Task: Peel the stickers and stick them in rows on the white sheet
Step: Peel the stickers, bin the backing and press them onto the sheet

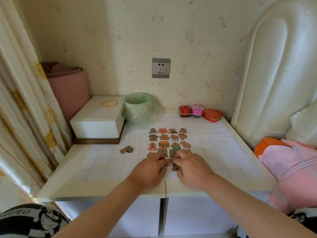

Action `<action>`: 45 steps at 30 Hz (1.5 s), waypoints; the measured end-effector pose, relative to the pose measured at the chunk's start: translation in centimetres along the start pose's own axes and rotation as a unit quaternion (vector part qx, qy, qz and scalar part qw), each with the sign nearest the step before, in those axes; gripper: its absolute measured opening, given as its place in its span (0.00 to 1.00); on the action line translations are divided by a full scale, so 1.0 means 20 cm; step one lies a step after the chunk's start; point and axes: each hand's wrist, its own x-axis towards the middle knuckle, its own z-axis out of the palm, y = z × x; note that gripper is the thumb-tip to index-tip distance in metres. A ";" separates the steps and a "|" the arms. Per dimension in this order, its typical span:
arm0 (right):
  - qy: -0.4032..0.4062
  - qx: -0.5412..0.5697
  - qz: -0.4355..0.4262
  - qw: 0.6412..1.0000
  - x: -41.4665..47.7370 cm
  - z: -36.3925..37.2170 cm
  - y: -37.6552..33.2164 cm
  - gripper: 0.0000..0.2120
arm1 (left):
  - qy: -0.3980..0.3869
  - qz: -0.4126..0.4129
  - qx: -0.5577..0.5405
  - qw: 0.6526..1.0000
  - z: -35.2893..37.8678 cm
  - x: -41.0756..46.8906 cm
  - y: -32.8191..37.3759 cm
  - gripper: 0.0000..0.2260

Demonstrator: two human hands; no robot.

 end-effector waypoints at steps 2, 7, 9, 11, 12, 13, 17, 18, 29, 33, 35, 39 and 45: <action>0.007 0.007 0.005 1.000 0.00 0.00 0.00 0.23 | -0.005 -0.003 0.011 1.000 0.00 0.00 0.00 0.16; 0.027 -0.019 0.002 0.999 -0.01 0.04 0.01 0.24 | -0.017 -0.002 0.057 0.998 -0.02 -0.01 0.03 0.26; 0.029 -0.028 0.000 0.999 -0.01 0.03 0.01 0.24 | -0.028 -0.002 0.075 0.997 -0.04 -0.02 0.04 0.29; 0.029 -0.041 0.002 0.999 -0.01 0.02 0.01 0.23 | -0.039 -0.003 0.081 0.996 -0.04 -0.02 0.05 0.30; 0.039 -0.049 0.004 0.998 -0.02 0.01 0.00 0.22 | -0.045 -0.007 0.076 0.996 -0.04 -0.03 0.05 0.30; 0.046 -0.054 0.010 0.997 -0.03 0.01 -0.01 0.22 | -0.051 -0.011 0.069 0.996 -0.04 -0.03 0.05 0.30; 0.048 -0.037 0.025 0.998 -0.10 0.05 -0.06 0.23 | -0.067 0.001 0.047 0.997 -0.04 -0.06 0.03 0.32; 0.043 -0.033 0.025 0.998 -0.11 0.06 -0.06 0.24 | -0.070 0.005 0.051 0.996 -0.04 -0.07 0.03 0.32; 0.062 -0.041 0.025 0.997 -0.10 0.05 -0.02 0.19 | -0.157 -0.021 0.068 0.985 -0.07 -0.11 0.03 0.29; 0.063 -0.044 0.038 0.996 -0.05 0.02 -0.02 0.17 | -0.168 -0.043 0.018 0.985 -0.08 -0.10 0.03 0.30; 0.067 -0.028 0.054 0.996 0.01 -0.01 -0.03 0.11 | -0.130 -0.060 -0.075 0.987 -0.11 -0.09 0.03 0.26; 0.068 0.008 0.062 0.996 0.15 -0.08 -0.09 0.11 | -0.020 -0.130 -0.237 0.962 -0.23 -0.03 -0.02 0.13; 0.011 0.152 0.062 0.986 0.38 -0.08 -0.28 0.14 | 0.044 -0.261 -0.025 0.964 -0.39 0.00 -0.30 0.16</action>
